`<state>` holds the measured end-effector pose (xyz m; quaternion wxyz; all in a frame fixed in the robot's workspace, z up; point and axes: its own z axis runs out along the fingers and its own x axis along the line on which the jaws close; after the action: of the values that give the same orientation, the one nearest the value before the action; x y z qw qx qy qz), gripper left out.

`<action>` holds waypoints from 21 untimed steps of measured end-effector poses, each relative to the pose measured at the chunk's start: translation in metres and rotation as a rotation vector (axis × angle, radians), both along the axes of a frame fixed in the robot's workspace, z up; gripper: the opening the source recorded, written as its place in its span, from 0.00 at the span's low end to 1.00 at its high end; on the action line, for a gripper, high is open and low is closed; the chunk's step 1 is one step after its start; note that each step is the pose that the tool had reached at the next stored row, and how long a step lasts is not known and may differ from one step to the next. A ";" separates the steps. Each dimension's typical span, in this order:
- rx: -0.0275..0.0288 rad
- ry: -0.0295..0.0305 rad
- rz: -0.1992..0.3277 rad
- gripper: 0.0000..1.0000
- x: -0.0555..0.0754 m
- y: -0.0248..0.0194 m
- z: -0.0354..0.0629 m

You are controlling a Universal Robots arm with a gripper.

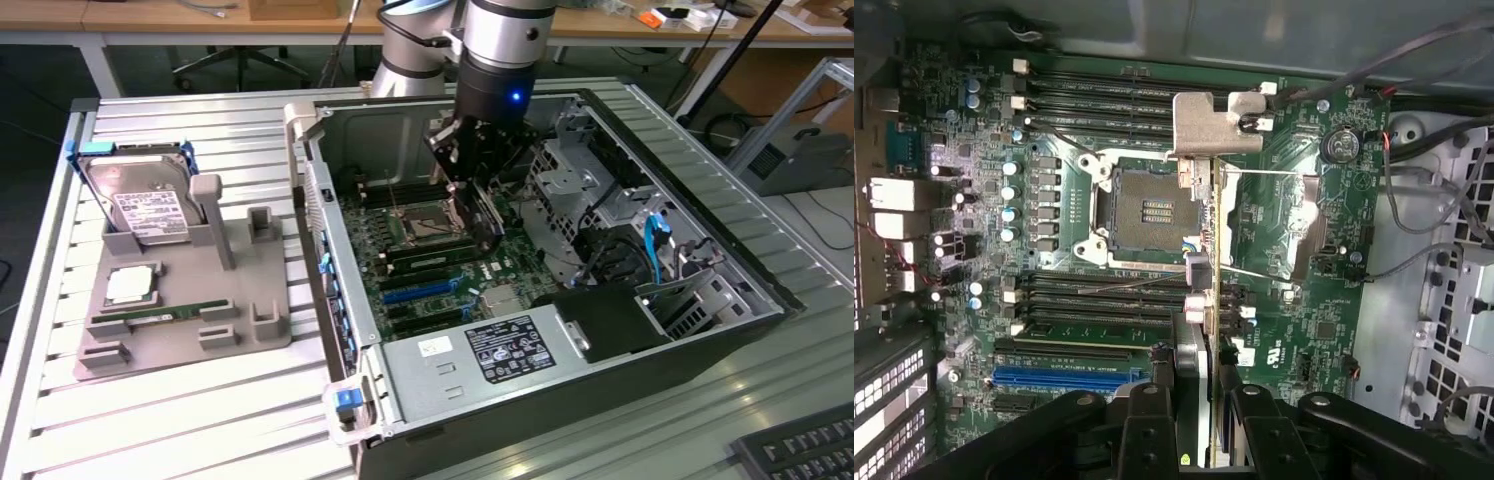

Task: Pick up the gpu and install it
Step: 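Insert the gpu into the slot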

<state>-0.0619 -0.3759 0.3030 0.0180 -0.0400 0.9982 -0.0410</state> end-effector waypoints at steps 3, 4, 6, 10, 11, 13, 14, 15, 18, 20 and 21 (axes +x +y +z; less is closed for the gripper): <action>0.0001 -0.0001 0.033 0.27 0.000 0.0000 0.0000; 0.0001 0.0000 0.042 0.27 0.000 0.0000 0.0000; 0.0000 0.0000 0.066 0.27 0.000 0.0000 0.0000; 0.0001 -0.0001 0.090 0.27 0.000 0.0000 0.0000; 0.0000 0.0000 0.097 0.27 0.000 0.0000 0.0000; 0.0000 0.0000 0.109 0.27 0.000 0.0000 0.0000; 0.0000 -0.0001 0.116 0.27 0.000 0.0000 0.0000; 0.0000 0.0000 0.122 0.27 0.000 0.0000 0.0000; 0.0000 0.0000 0.140 0.27 0.000 0.0000 0.0000; 0.0000 0.0000 0.149 0.27 0.000 0.0000 0.0000; 0.0000 -0.0001 0.156 0.27 0.000 0.0000 0.0000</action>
<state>-0.0619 -0.3759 0.3029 0.0212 -0.1179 0.9920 -0.0395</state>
